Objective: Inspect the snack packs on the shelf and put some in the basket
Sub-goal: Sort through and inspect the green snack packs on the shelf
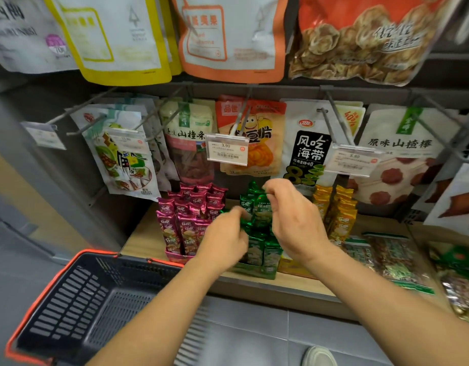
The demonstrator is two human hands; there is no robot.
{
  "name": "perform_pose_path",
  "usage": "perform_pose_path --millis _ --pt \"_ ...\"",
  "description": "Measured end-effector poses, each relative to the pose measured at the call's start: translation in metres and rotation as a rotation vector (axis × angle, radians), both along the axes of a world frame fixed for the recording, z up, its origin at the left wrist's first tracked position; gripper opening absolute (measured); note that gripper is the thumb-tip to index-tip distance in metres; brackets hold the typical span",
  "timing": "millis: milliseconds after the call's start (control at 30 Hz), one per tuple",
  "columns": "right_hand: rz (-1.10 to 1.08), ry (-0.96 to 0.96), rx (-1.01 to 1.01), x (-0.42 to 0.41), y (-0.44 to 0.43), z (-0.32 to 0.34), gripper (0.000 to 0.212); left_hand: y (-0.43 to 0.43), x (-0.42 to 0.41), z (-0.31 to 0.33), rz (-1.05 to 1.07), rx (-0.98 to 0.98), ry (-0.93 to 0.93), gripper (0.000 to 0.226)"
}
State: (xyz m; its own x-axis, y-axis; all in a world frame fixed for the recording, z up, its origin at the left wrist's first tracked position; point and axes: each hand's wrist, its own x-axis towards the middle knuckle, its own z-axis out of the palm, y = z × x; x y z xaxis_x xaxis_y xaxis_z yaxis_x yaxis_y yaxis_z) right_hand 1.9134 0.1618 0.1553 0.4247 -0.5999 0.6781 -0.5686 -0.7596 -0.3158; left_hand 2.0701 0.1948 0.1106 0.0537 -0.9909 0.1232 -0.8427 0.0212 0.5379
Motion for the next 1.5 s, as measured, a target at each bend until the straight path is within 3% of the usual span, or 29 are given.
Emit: perform_pose_path --millis 100,233,300,400,500,600,700,867,1167,1500 --pt "0.153 -0.080 -0.164 -0.004 0.022 0.020 0.015 0.014 0.003 0.023 -0.082 -0.034 0.202 0.054" --pt "0.333 -0.283 -0.200 -0.013 0.044 0.058 0.008 0.043 0.004 0.069 -0.179 -0.161 0.274 0.054" --pt "0.359 -0.439 -0.071 -0.014 0.055 0.075 0.010 0.055 0.008 0.090 -0.183 -0.177 0.286 0.044" --pt "0.383 -0.649 0.370 -0.014 0.075 0.083 0.024 0.074 0.011 0.116 -0.204 -0.162 0.347 0.038" --pt "0.364 -0.550 0.725 -0.011 0.092 0.072 0.044 0.091 0.002 0.128 -0.149 -0.176 0.618 0.039" --pt "0.415 -0.547 1.009 -0.001 0.103 0.064 0.051 0.100 -0.005 0.125 -0.040 -0.229 0.700 0.052" --pt "0.454 -0.457 1.081 0.003 0.107 0.065 0.040 0.108 0.000 0.117 0.027 -0.261 0.862 0.060" --pt "0.476 -0.236 1.267 -0.001 0.100 0.067 0.054 0.111 0.016 0.109 0.109 -0.325 1.127 0.044" --pt "0.458 -0.062 1.368 -0.012 0.095 0.071 0.048 0.113 0.031 0.110 0.144 -0.366 1.206 0.009" --pt "0.418 0.018 1.326 -0.013 0.094 0.068 0.045 0.109 0.029 0.107 0.162 -0.319 1.269 0.018"
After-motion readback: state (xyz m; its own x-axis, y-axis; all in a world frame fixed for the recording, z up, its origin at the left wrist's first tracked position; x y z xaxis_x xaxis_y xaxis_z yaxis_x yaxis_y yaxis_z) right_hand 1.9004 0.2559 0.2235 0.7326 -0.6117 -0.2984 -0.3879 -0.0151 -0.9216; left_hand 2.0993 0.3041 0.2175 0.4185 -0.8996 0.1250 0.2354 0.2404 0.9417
